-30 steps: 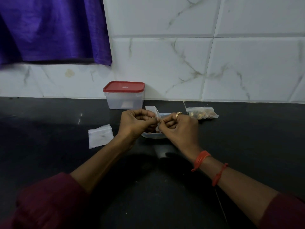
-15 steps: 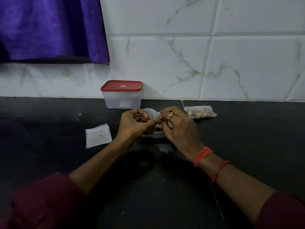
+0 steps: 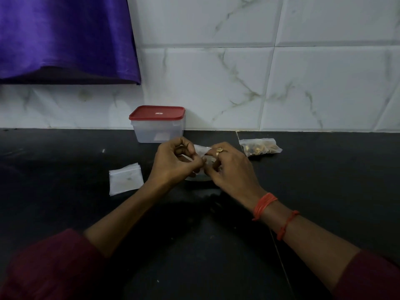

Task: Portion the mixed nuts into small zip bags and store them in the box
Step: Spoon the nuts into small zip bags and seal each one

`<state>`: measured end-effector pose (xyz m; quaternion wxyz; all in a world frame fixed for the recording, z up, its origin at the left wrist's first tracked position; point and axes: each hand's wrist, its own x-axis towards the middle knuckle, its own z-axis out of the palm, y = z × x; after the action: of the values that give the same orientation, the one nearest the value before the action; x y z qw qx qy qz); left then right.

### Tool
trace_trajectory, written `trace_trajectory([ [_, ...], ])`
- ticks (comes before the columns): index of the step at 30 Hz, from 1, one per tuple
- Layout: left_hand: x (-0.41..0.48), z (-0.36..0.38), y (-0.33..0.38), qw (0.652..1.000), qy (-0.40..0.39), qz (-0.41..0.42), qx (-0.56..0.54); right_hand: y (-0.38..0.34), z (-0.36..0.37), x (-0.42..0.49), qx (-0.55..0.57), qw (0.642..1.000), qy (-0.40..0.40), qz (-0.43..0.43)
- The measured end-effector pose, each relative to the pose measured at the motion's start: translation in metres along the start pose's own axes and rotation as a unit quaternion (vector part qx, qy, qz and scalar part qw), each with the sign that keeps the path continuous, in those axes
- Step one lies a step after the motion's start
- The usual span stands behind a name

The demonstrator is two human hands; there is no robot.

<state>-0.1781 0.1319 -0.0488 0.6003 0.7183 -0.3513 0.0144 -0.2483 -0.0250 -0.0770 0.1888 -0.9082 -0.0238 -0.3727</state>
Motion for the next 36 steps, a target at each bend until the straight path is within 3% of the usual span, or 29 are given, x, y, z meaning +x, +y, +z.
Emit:
trace_trajectory([
  [2,0.001,-0.002,-0.001,1.0,0.0,0.018,-0.001,0.003,-0.001,0.002,0.031,0.999,0.002,0.024],
  [7,0.008,-0.013,-0.013,0.989,0.125,0.022,0.074,0.006,-0.006,0.003,0.062,0.996,0.023,0.062],
  [10,0.012,-0.019,-0.014,0.989,0.111,-0.058,0.073,0.007,-0.01,0.004,0.074,0.994,0.032,0.074],
  [13,0.014,-0.018,-0.008,0.988,0.093,-0.121,-0.011,0.005,-0.013,0.004,0.083,0.992,0.032,0.086],
  [21,0.015,-0.022,-0.009,0.988,0.101,-0.112,-0.023,0.003,-0.019,0.004,0.08,0.989,0.009,0.125],
  [23,0.016,-0.022,-0.016,0.99,0.108,-0.092,0.023,0.003,-0.02,0.004,0.068,0.991,0.0,0.119],
  [25,0.017,-0.025,-0.023,0.989,0.097,-0.019,0.11,0.005,-0.02,0.004,0.041,0.994,-0.007,0.103],
  [29,0.017,-0.03,-0.022,0.947,-0.061,0.162,0.27,0.008,-0.017,0.003,-0.003,0.998,-0.022,0.056],
  [32,0.014,-0.027,-0.024,0.914,-0.096,0.199,0.342,0.009,-0.014,0.002,-0.045,0.998,-0.029,0.016],
  [36,0.012,-0.025,-0.031,0.897,-0.089,0.215,0.375,0.007,-0.012,0.0,-0.073,0.997,-0.022,-0.023],
])
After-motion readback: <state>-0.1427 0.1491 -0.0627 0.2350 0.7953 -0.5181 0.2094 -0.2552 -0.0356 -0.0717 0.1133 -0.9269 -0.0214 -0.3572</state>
